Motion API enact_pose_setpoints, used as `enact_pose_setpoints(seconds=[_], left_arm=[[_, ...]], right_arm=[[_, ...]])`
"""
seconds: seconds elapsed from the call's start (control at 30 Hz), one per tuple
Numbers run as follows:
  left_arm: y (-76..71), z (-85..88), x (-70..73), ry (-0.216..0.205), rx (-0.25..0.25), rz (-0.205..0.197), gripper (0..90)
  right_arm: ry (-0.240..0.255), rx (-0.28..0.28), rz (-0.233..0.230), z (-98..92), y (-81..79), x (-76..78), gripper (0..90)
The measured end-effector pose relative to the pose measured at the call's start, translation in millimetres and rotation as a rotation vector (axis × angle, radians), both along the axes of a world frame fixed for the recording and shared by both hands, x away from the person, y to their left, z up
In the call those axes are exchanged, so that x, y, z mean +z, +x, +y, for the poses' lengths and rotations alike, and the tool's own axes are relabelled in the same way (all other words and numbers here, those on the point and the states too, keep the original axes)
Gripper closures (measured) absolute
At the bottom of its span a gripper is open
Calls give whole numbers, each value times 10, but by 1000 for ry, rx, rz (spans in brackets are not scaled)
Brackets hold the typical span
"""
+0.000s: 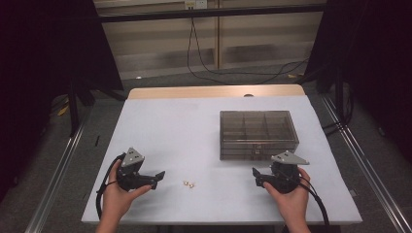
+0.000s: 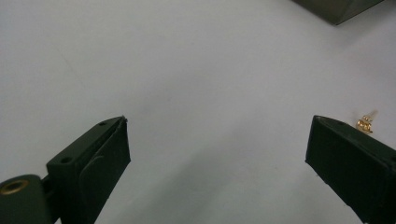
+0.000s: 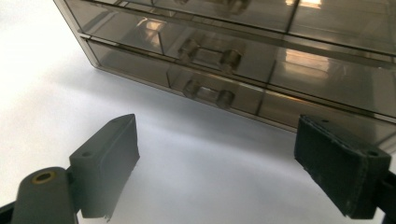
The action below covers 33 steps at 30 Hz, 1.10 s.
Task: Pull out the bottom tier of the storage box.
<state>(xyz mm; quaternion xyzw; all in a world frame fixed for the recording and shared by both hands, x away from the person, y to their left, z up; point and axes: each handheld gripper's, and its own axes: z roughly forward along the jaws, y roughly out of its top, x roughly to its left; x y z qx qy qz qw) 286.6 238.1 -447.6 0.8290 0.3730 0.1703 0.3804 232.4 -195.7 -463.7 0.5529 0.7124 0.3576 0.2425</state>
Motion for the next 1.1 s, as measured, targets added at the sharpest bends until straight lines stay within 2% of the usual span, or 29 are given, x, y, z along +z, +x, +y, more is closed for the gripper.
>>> enact_pose_setpoints(seconds=[0.17,0.3,0.5,0.53,0.63,0.83,0.87,0.93,1.1], left_arm=[[-4,-5,7,13,-1,-2,61],[0,-22,5,14,-10,-3,61],[0,-19,9,16,-10,-7,61],[1,-18,9,23,-12,-10,61],[-3,-24,10,25,-7,-10,61],[4,-27,6,25,-10,-11,62],[5,-29,5,26,-6,-12,62],[7,-30,4,25,-8,-12,61],[12,-30,2,26,1,-18,61]], right_arm=[[-13,-14,1,88,41,-31,142],[-26,-66,3,178,73,-71,164],[-17,-122,8,225,105,-108,205],[-15,-149,9,242,116,-126,234],[-14,-179,3,262,130,-141,262],[-27,-207,5,312,147,-150,307],[-28,-218,5,330,153,-156,353],[-29,-229,2,338,161,-166,389],[-20,-247,-2,367,174,-172,445]])
